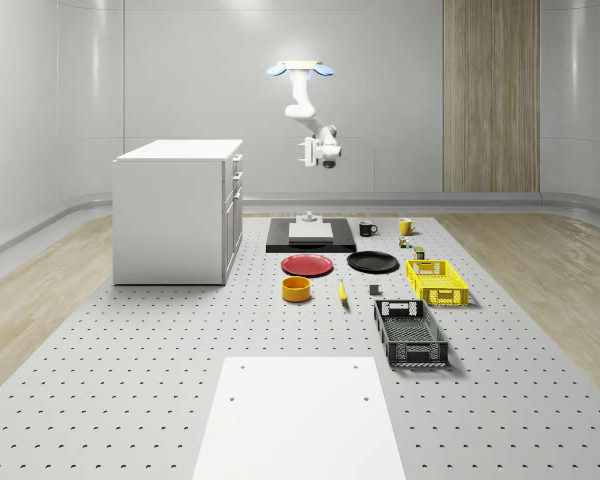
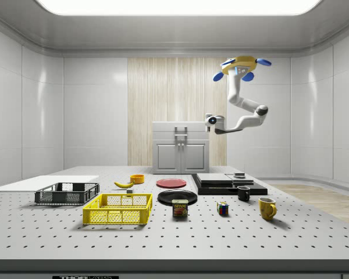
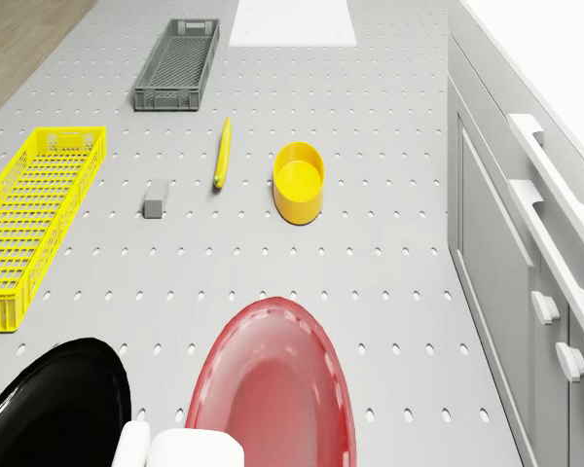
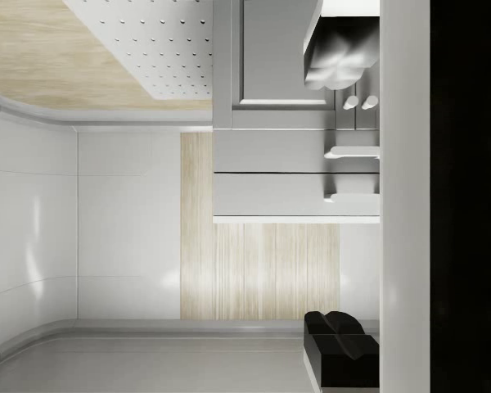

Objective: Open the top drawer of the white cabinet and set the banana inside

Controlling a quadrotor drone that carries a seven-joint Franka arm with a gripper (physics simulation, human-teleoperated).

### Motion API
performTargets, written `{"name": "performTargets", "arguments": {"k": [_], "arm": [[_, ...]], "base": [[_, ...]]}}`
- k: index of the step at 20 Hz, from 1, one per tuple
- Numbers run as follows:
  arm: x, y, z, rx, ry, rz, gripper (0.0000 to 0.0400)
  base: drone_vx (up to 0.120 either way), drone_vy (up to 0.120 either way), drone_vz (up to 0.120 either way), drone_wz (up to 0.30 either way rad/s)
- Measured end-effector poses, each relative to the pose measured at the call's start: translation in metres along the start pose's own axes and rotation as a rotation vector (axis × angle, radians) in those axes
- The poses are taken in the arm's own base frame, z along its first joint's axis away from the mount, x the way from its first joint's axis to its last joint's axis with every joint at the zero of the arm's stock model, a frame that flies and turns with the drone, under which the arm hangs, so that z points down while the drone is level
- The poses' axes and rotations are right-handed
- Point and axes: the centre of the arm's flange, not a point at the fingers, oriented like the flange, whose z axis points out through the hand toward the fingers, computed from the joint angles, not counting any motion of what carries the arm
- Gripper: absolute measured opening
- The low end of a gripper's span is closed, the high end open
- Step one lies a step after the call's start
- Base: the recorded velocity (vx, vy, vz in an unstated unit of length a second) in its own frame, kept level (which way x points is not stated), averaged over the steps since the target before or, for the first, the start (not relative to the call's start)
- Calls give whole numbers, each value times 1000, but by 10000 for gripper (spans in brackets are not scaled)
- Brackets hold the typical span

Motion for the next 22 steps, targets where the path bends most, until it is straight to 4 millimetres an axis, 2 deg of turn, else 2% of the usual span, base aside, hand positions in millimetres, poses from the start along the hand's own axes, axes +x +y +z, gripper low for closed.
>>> {"name": "performTargets", "arguments": {"k": [3,22], "arm": [[0,0,0,0,0,0,400],[0,0,0,0,0,0,400]], "base": [[120,-13,0,0],[120,-120,0,0]]}}
